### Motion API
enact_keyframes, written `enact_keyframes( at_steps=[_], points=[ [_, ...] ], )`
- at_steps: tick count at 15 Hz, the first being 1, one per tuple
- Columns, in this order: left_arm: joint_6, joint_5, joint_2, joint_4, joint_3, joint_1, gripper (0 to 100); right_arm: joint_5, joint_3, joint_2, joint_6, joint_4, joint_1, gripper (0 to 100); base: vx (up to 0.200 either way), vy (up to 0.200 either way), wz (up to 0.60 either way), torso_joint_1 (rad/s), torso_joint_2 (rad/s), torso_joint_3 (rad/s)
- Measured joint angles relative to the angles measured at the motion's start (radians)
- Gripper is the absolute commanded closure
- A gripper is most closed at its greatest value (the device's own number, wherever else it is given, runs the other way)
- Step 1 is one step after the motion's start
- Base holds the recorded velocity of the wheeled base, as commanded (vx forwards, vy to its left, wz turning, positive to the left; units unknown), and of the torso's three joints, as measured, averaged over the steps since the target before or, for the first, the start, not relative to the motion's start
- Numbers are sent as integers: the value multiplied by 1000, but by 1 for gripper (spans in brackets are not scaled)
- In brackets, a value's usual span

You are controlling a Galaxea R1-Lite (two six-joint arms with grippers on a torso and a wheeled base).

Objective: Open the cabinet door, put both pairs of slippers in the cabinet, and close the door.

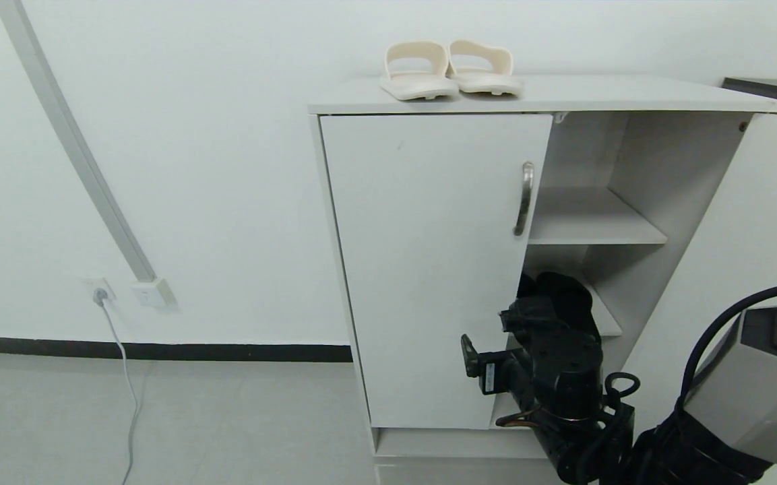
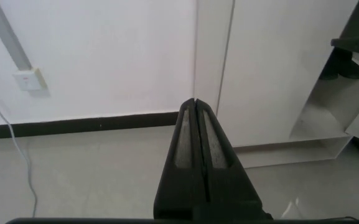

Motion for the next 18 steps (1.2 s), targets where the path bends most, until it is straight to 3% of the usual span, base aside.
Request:
enact_keyframes(
  at_steps=[18],
  points=[
    [0,0,0,0,0,0,100,10,47,-25,-78,-129,-22,0,0,0,0,0,0,0]
  ],
)
